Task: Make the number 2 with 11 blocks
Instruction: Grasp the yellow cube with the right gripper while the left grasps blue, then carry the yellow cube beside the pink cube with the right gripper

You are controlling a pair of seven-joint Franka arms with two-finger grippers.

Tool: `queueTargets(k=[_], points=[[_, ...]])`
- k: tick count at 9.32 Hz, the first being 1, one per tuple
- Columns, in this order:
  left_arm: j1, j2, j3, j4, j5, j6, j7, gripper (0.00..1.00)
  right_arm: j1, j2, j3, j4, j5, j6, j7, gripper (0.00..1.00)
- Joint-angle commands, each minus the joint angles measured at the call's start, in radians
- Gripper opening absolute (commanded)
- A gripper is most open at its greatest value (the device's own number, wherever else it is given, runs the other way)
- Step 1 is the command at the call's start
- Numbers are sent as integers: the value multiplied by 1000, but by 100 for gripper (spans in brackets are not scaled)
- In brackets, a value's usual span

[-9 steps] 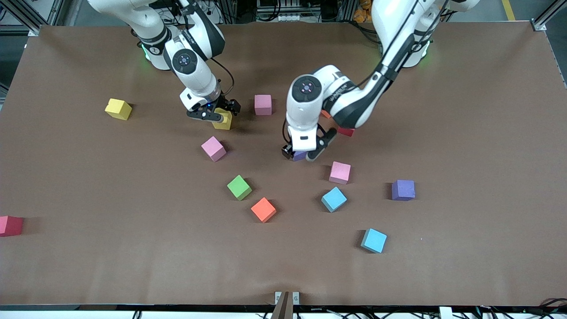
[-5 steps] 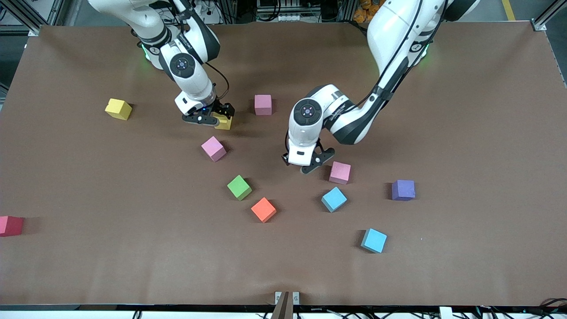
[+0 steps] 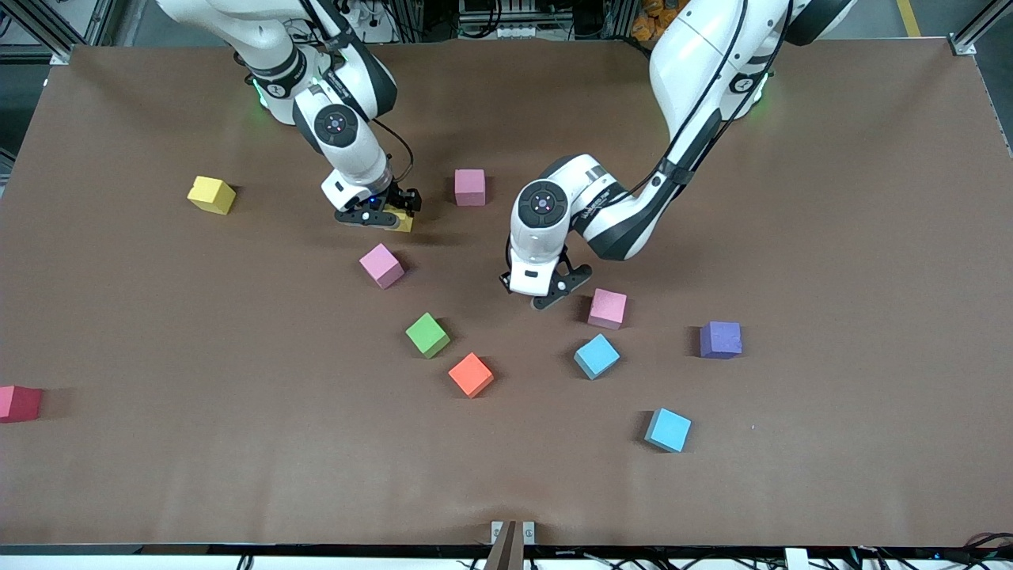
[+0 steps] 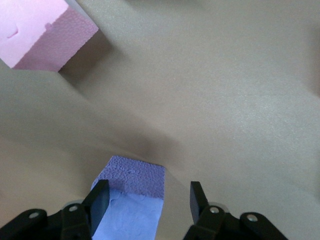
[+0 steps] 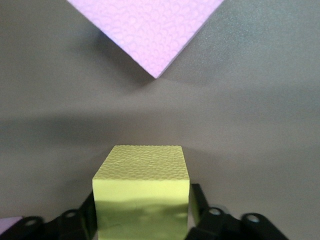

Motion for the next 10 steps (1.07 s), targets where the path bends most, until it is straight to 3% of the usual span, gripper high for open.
queueTargets(k=[1,4,7,10], points=[[-1,-4,-6,19,4,-43,9,74,-1,-3,2,3,-44,9,18,2],[4,-39,-6,13,2,-78,5,74,-3,-81,-6,4,-43,-26,18,0],[-2,-38,-16,-54,10,-81,3,74,78,-168,1,23,-41,-91,4,0],[-5,-36,-16,-96,14,-3,-29,74,112,-207,23,174,-35,-325,-78,0]])
